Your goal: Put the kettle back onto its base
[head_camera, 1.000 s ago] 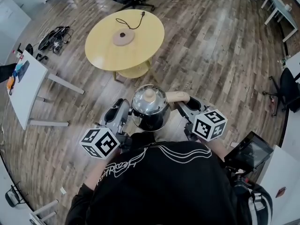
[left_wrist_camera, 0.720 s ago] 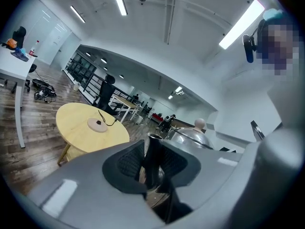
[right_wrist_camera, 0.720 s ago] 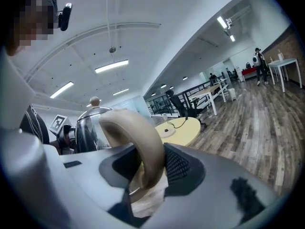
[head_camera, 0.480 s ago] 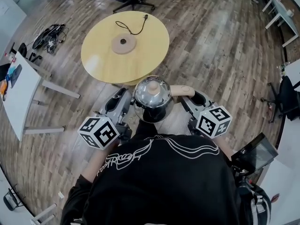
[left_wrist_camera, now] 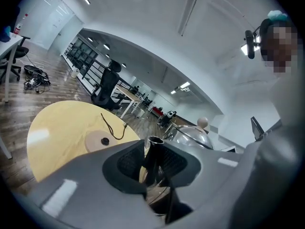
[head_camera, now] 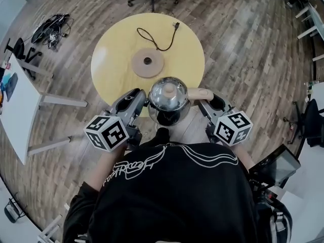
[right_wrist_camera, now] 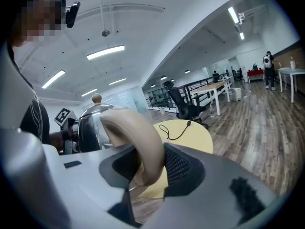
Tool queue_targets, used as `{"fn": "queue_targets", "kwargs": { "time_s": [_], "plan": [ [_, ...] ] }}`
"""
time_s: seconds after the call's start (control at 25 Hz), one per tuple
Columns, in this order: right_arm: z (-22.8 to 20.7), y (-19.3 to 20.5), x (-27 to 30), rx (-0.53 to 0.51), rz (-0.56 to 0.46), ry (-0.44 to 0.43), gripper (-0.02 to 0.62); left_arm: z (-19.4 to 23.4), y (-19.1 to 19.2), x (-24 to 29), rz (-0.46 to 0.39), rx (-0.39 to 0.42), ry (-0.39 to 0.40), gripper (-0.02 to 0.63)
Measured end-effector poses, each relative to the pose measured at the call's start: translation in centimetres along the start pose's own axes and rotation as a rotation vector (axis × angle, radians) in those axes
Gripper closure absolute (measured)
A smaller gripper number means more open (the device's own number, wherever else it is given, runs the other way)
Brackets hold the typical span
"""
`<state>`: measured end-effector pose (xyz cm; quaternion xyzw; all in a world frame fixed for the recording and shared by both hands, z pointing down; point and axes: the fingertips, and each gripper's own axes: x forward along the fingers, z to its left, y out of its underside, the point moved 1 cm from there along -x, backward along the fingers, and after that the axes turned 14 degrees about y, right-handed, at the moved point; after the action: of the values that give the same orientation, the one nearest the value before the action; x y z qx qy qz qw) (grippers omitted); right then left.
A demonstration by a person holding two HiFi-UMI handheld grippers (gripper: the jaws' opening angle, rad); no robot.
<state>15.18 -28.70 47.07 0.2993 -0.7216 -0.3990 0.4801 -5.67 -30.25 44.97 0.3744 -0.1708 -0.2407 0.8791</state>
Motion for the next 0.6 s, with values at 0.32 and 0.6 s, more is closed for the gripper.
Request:
{"fn": "queue_targets", "kwargs": {
  "time_s": [0.32,0.6],
  "plan": [
    [-0.3,-3.1,10.6,-0.126,0.041,-0.01,0.454,9.1,-4.4,3.1,0.036,-0.024,-0.024,0.526],
    [-0.5,-3.7,16.4,-0.227,0.089,-0.041,0.465,13.9,-7.0,4.9,0.048,-0.004,-0.011,0.528]
  ]
}}
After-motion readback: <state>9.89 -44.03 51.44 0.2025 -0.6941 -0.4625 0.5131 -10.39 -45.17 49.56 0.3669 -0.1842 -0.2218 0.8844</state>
